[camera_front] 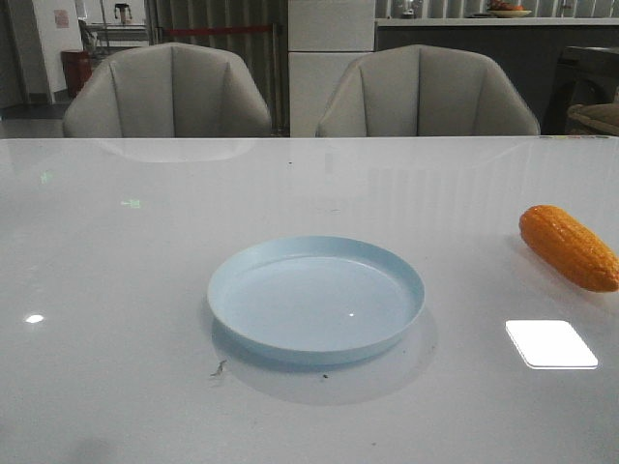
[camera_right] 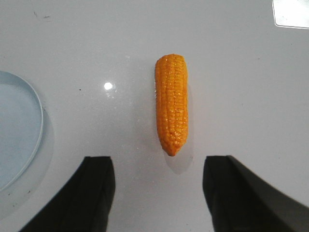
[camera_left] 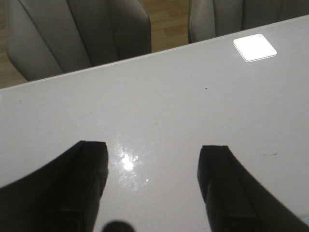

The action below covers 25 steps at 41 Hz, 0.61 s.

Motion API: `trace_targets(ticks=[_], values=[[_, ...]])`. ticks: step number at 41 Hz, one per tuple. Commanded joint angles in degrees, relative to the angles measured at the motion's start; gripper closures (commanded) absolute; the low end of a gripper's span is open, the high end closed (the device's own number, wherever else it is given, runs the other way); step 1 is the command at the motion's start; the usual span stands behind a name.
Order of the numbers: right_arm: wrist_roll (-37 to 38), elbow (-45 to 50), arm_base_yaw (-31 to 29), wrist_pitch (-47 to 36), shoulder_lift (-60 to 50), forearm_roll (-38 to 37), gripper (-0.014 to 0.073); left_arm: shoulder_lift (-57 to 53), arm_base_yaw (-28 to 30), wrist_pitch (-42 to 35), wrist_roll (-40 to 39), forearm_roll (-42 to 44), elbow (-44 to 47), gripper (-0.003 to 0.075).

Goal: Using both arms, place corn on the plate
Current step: 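Release the plate and raise the left gripper away, then lower the right gripper over the orange corn cob and close on it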

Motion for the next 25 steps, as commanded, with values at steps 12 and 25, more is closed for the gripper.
trace_targets(ticks=[12, 25], values=[[-0.5, -2.0, -0.4, -3.4, -0.8, -1.5, 0.0084, -23.0, 1.0, -30.2, -0.6, -0.1, 39.0, 0.0265], [-0.5, -2.0, -0.4, -2.6, -0.8, -1.5, 0.0084, -38.4, 6.8, -31.7, -0.6, -0.7, 57.5, 0.0265]])
